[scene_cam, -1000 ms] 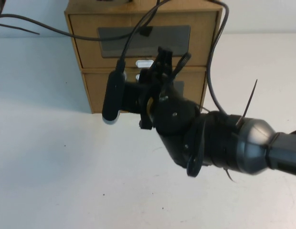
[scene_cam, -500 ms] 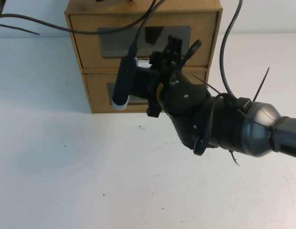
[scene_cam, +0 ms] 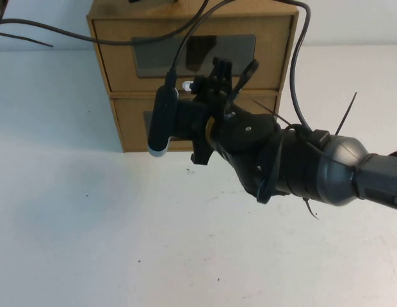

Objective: Open the shoe box
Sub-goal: 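Pull the top drawer of the cardboard box fully open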

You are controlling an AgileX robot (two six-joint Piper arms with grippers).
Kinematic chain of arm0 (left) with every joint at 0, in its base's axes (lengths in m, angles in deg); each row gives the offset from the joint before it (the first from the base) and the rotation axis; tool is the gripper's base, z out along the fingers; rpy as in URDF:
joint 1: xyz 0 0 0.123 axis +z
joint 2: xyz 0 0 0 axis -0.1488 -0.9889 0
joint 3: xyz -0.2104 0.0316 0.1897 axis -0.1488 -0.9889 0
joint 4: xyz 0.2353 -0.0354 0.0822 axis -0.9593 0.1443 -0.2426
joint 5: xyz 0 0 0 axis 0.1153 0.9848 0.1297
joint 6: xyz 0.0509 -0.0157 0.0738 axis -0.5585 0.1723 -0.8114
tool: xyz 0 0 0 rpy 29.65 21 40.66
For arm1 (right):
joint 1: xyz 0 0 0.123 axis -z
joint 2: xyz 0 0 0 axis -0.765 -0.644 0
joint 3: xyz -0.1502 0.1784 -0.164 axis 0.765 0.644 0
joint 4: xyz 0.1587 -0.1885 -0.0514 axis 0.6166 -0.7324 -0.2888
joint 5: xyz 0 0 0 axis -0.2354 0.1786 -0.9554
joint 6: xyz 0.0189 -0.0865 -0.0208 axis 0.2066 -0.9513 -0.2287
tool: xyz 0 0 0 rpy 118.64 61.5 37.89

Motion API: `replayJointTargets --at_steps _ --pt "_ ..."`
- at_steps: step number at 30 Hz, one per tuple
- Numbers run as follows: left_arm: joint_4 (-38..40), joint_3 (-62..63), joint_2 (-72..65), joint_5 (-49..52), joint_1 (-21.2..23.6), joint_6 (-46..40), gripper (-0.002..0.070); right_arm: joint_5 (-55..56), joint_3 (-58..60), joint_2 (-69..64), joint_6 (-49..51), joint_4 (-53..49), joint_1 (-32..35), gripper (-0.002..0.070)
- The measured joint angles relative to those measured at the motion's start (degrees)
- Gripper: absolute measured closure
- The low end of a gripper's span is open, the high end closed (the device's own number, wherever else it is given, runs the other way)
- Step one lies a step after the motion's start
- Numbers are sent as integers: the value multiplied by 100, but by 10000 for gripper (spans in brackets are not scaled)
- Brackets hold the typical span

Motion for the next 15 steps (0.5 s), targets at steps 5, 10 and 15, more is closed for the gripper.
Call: replayJointTargets --at_steps 5,10,15 --pt "0 0 0 0 0 0 680 -181 -304 -186 -23 -10 84 344" --pt "0 0 0 0 0 0 680 -232 -396 -290 -46 -10 106 383" --pt "0 0 0 0 0 0 680 -199 -416 -406 -200 -10 106 414"
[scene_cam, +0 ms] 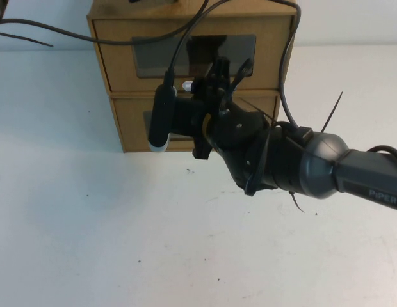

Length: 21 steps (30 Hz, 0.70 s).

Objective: Open the shoe box
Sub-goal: 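Pull the top drawer of the cardboard box fully open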

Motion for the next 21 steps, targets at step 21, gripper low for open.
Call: replayJointTargets --at_steps 21 --pt "0 0 0 -20 0 0 680 258 -390 -259 -135 -12 194 514"
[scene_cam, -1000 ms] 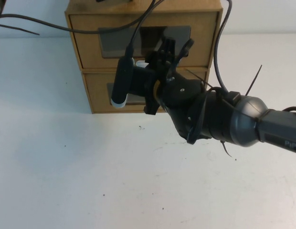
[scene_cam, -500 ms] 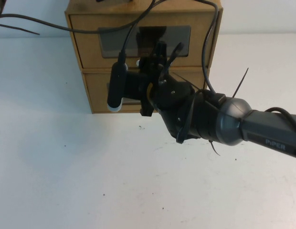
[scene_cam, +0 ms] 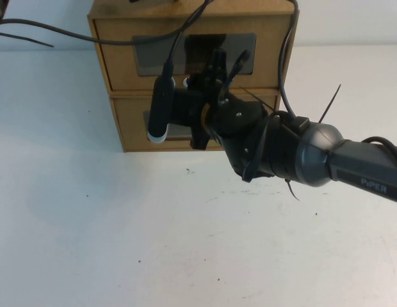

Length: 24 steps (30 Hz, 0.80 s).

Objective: Open the shoe box
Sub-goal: 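Pull the top drawer of the cardboard box fully open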

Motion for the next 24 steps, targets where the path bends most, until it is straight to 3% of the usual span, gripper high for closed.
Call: replayJointTargets --at_steps 24 --pt "0 0 0 0 -5 0 680 23 -22 0 -421 -44 36 631"
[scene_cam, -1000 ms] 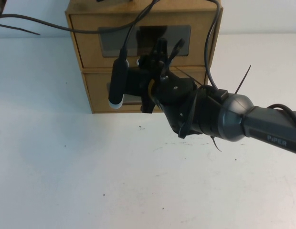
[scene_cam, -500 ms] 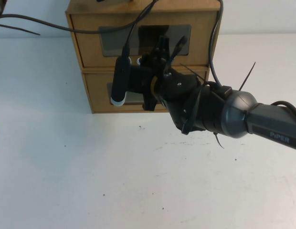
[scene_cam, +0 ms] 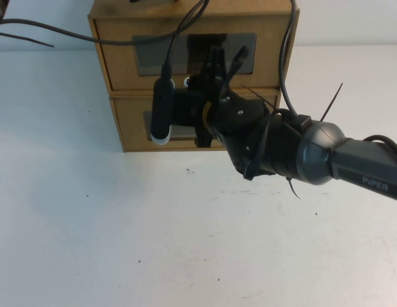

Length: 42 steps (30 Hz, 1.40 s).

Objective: Open the shoe box
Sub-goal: 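Pull the top drawer of the cardboard box fully open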

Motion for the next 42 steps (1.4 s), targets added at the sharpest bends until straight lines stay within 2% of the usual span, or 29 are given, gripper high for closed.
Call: replayJointTargets --at_steps 4,15,32,42 --pt "0 0 0 0 0 0 680 -21 0 0 -23 -14 0 664" --pt "0 0 0 0 -9 48 680 -195 13 0 -108 49 -53 667" --pt "101 0 0 171 -52 180 680 -721 1505 1145 71 369 -525 673" --pt "87 0 40 149 -52 251 680 -659 1664 1381 110 569 -690 676"
